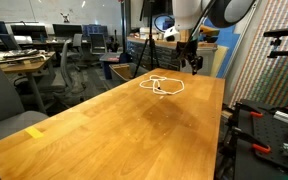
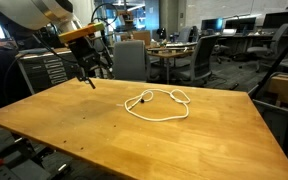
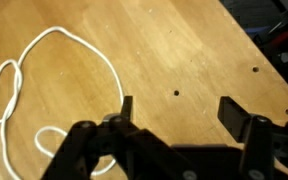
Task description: Make a knot with the cord
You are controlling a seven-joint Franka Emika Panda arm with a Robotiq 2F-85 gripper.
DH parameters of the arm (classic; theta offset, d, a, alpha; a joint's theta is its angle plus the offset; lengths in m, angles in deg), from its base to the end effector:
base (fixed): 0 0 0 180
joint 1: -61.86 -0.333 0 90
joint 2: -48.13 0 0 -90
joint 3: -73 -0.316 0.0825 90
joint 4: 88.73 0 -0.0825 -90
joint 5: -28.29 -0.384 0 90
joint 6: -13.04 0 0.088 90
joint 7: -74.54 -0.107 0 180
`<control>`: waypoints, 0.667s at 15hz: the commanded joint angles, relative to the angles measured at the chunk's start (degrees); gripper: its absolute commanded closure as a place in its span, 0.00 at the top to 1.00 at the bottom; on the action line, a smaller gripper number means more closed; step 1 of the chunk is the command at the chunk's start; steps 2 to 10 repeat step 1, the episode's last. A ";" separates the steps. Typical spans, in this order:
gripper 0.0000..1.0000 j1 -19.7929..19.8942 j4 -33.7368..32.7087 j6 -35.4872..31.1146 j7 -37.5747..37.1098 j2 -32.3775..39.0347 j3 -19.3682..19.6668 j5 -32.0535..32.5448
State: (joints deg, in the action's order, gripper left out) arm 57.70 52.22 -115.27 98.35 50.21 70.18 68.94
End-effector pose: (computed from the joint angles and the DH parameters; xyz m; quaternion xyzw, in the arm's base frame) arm 0.4533 0.0363 0.2670 0.8309 0.4866 -0.1540 0.2217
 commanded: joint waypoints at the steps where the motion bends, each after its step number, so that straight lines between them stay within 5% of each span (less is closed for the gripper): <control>1: 0.93 0.87 -0.90 2.18 0.25 1.03 0.10 -1.67; 10: 0.93 0.87 -0.90 2.18 0.25 1.03 0.10 -1.67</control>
